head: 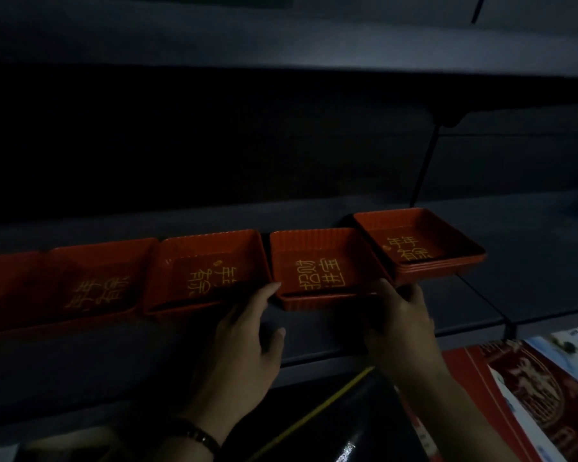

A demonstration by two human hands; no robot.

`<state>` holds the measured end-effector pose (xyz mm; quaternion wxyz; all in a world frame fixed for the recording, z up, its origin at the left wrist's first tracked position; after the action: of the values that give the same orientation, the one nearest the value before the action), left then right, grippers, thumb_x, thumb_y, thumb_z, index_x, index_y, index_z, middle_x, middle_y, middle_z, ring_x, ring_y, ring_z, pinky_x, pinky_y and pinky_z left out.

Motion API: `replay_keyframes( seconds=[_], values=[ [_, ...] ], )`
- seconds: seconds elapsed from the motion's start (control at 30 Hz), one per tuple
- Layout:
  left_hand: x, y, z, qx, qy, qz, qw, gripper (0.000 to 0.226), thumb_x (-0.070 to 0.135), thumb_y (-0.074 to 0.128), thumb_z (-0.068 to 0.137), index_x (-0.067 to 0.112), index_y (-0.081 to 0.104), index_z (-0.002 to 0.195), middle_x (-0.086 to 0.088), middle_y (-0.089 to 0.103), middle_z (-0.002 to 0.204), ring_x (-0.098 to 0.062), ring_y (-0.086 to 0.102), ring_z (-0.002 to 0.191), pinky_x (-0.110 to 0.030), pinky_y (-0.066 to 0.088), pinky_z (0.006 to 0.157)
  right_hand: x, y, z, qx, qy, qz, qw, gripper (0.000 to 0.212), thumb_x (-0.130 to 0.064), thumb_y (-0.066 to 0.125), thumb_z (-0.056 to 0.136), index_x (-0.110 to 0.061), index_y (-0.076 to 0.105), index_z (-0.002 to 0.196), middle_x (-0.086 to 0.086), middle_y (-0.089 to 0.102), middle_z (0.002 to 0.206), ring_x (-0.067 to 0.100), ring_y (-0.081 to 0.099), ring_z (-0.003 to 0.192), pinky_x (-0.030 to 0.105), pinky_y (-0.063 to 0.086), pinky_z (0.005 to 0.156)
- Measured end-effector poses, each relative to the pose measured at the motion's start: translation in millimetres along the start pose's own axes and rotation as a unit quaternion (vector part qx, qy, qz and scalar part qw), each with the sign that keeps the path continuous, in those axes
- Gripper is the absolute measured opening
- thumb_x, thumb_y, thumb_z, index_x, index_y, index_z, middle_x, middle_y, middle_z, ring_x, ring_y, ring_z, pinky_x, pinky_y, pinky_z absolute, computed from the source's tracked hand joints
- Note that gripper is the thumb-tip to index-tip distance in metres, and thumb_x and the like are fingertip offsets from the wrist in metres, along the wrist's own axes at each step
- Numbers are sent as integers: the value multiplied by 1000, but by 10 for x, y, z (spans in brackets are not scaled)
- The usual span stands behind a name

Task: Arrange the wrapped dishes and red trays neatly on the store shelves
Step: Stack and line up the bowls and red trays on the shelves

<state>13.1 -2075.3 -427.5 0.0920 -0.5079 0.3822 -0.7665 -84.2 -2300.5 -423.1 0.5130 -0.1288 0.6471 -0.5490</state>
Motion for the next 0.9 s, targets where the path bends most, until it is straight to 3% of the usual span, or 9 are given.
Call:
replay_keyframes(
  seconds=[0.07, 0.17, 0.3, 0.4, 0.5, 0.6, 0.73, 0.83, 0.9],
  values=[
    [70, 22, -35, -3, 22, 4, 1000, 70, 34, 68, 102, 63, 30, 153, 25, 42, 153, -6, 53, 132, -23, 53, 98, -1, -85, -103, 8, -34, 23, 999, 51, -21, 74, 90, -37, 55, 135, -6, 40, 115, 21, 55, 103, 44, 57, 92],
    [129, 96, -101, -13, 47, 16, 999, 66, 35, 67, 102, 63, 34, 152, 27, 35, 153, 3, 39, 138, -16, 41, 100, -52, -163, -285, 6, -83, 35, 996, 36, -19, 73, 93, -35, 63, 124, -10, 44, 108, 11, 54, 89, 28, 52, 77],
    [138, 128, -189, -2, 61, 64, 996, 30, 41, 64, 102, 53, 59, 129, 21, 41, 130, -1, 47, 120, -13, 41, 91, -129, -153, -522, -11, -138, 33, 990, 20, -21, 71, 95, -36, 65, 106, -16, 64, 93, 1, 61, 80, 11, 41, 61],
    [133, 49, -237, 23, 79, 60, 995, 14, 34, 62, 104, 47, 63, 101, 22, 45, 111, -1, 53, 100, -16, 44, 80, -79, -226, -620, -34, -133, 52, 989, 23, -23, 73, 94, -41, 70, 110, -23, 67, 89, -6, 64, 80, 6, 43, 62],
    [28, -21, -271, 23, 73, 41, 996, 19, 24, 60, 106, 41, 67, 99, 22, 52, 110, -1, 56, 101, -33, 55, 87, 78, -300, -628, -56, -141, 39, 988, 46, -19, 81, 88, -48, 65, 119, -27, 60, 85, -12, 61, 79, 5, 44, 63],
    [-28, -104, -345, 14, 65, 40, 997, 24, 19, 60, 106, 42, 69, 101, 23, 56, 117, -2, 57, 105, -42, 56, 93, 239, -248, -609, -71, -154, 10, 985, 62, -11, 78, 89, -51, 58, 131, -19, 55, 108, -7, 57, 90, 10, 48, 71],
    [93, -249, -558, 72, 27, 161, 984, 33, 32, 74, 96, 52, 62, 120, 13, 38, 138, -15, 36, 125, -42, 49, 103, 227, -247, -638, -48, -205, 46, 976, 40, -14, 72, 96, -49, 64, 115, -21, 48, 117, -2, 58, 100, 21, 53, 84],
    [417, -147, -785, 46, 50, 176, 982, 44, 46, 74, 92, 56, 50, 127, 19, 37, 127, -8, 42, 120, -34, 53, 99, 121, -269, -737, -36, -250, 40, 967, 28, -31, 77, 92, -48, 67, 113, -28, 42, 113, -6, 54, 102, 9, 43, 83],
    [592, 29, -949, -19, 54, 129, 990, 42, 57, 67, 94, 58, 46, 130, 23, 51, 110, 1, 55, 101, -26, 56, 86, 52, -298, -824, -22, -269, 38, 962, 25, -41, 74, 90, -47, 66, 113, -27, 41, 111, -7, 52, 100, 11, 45, 81]
  ],
)
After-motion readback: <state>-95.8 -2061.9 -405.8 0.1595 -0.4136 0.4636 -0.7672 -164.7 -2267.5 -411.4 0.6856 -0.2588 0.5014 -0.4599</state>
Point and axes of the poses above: each hand's wrist, its own z-axis towards the middle knuckle, its own y-axis out of the palm, x = y × z, the point moved 10 cm from there along z, towards the middle knuckle
